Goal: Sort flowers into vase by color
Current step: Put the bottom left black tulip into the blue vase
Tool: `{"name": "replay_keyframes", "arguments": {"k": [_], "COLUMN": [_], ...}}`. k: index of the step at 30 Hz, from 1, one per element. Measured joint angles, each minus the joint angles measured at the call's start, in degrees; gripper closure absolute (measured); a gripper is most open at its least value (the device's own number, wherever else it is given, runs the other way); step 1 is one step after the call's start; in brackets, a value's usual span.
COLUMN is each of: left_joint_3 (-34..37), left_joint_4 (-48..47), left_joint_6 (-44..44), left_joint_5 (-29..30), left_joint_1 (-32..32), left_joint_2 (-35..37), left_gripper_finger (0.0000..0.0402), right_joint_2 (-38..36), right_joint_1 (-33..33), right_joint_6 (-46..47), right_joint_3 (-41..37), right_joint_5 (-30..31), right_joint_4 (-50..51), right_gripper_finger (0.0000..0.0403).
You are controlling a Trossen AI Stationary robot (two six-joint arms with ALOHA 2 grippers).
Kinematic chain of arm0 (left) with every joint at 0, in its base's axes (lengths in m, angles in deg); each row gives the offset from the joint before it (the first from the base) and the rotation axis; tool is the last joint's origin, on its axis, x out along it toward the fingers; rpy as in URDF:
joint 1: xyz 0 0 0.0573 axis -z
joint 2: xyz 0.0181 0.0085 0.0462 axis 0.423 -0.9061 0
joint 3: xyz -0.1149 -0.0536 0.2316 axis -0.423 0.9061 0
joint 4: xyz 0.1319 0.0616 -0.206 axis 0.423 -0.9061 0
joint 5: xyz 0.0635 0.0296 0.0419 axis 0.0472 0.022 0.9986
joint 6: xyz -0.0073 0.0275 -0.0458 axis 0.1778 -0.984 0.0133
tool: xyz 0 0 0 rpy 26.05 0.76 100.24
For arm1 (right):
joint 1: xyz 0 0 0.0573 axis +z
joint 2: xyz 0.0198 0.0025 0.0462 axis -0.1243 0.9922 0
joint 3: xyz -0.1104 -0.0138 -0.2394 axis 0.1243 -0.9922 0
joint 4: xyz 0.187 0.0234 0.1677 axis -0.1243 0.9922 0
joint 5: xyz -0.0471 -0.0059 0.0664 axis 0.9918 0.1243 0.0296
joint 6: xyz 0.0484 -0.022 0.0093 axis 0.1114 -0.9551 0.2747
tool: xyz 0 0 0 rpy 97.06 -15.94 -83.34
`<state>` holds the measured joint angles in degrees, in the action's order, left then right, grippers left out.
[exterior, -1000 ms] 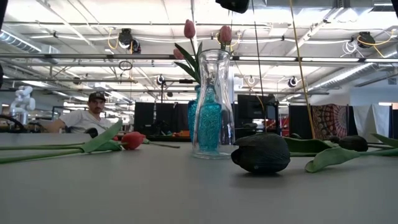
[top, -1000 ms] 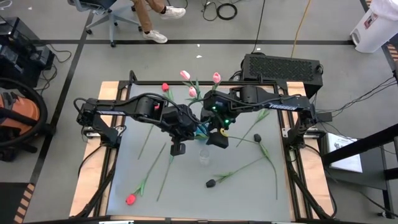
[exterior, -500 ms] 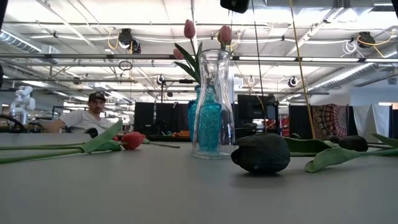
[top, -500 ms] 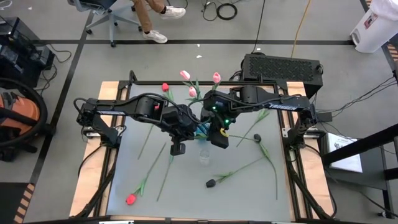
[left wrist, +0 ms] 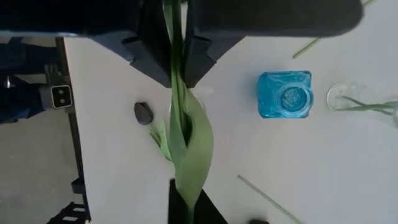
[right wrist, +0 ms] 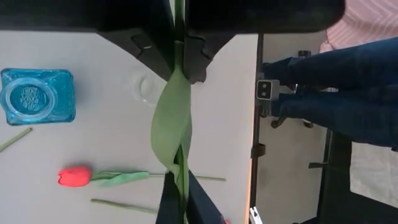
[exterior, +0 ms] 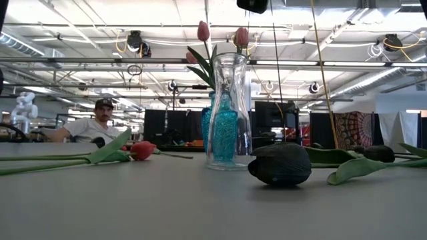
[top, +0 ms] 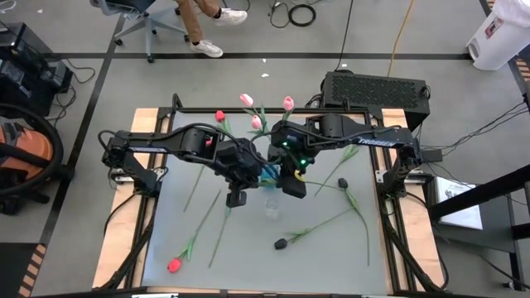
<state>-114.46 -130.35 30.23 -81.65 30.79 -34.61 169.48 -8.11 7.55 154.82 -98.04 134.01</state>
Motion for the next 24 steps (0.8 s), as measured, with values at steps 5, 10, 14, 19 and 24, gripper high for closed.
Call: {"name": "replay_keyframes", "arguments": {"k": [5, 10, 14, 19, 24], "left_joint_3": [0.0, -0.09, -0.09, -0.09, -0.09], "left_joint_4": [-0.55, -0.16, -0.31, -0.83, -2.34], "left_joint_6": [0.1, 1.16, 1.61, 1.58, 1.61], "left_joint_5": [-0.03, -0.05, 0.09, 3.48, 7.72], "left_joint_1": [0.0, 0.0, 0.0, -0.04, -0.11], "left_joint_2": [1.04, 2.91, 4.87, 7.35, 9.97], "left_gripper_finger": [0.032, 0.0295, 0.0288, 0.0287, 0.0287], "right_joint_2": [0.0, 0.0, 0.0, -0.56, -2.13], "right_joint_1": [0.0, 0.0, 0.0, 0.0, 0.0], "right_joint_6": [-0.03, -0.3, -0.95, -1.55, -1.53], "right_joint_3": [0.02, 0.02, 0.02, 0.02, 0.02], "right_joint_5": [-0.12, -0.12, -0.14, -0.1, -0.08], "right_joint_4": [0.12, 0.35, 0.75, 2.93, 3.07], "right_gripper_finger": [0.04, 0.0401, 0.0402, 0.0402, 0.0402]}}
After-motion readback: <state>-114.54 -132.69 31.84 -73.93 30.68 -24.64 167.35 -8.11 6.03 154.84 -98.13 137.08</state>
